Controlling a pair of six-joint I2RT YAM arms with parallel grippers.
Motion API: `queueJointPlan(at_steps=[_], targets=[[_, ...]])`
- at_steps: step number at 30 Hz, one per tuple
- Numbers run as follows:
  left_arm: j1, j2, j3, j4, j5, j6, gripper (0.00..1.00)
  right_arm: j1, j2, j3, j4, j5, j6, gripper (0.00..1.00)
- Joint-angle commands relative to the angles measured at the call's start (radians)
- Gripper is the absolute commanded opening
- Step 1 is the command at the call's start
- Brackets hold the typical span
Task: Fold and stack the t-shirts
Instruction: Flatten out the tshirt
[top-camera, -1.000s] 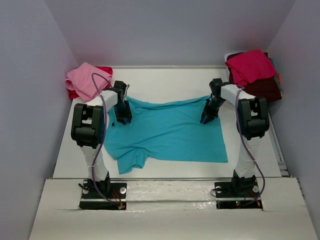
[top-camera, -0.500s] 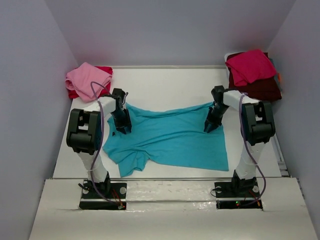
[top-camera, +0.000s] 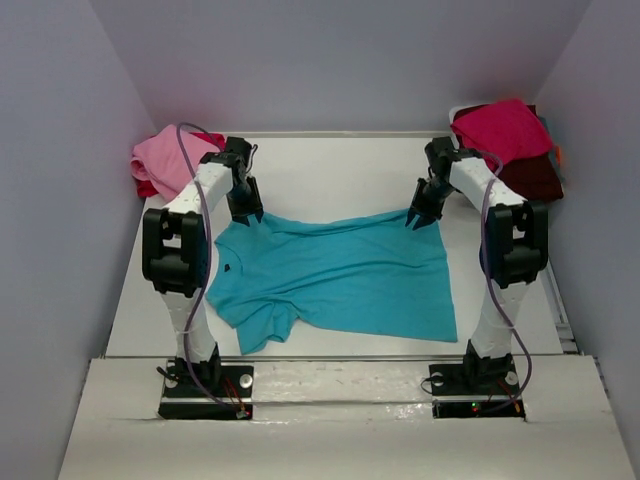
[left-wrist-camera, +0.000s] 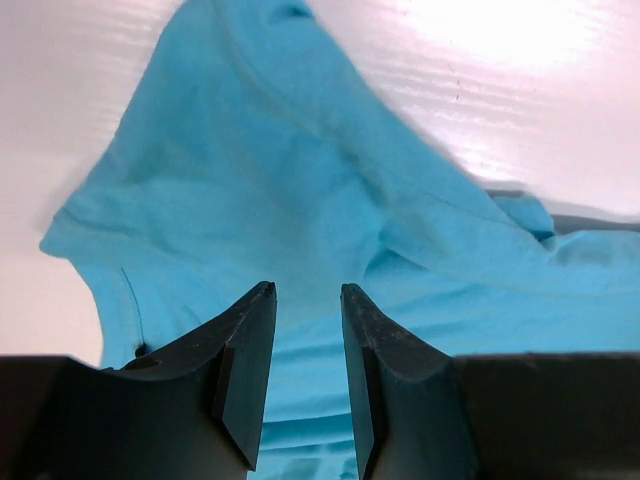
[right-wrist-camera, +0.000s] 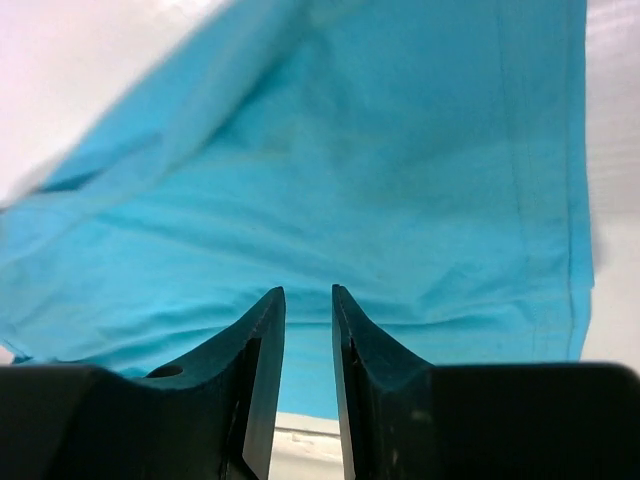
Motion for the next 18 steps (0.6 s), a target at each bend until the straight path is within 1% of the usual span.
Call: queueJointPlan(at_steps=[1, 7, 18], targets=[[-0.002, 0.054, 0.057, -0.047, -0.008, 0.009, 0.44, -0.004, 0.065, 0.123, -0.04, 0.013, -0.008, 0.32], [-0.002, 0.121, 0.098, -0.027, 0.023, 0.01, 0.43, -0.004, 0.155, 0.235, -0.057, -0.002, -0.008, 0.32], [-0.002, 0.222, 0.21, -0.036, 0.009, 0.024, 0.43, -0.004, 0.266, 0.339, -0.075, 0.004, -0.02, 0.32]])
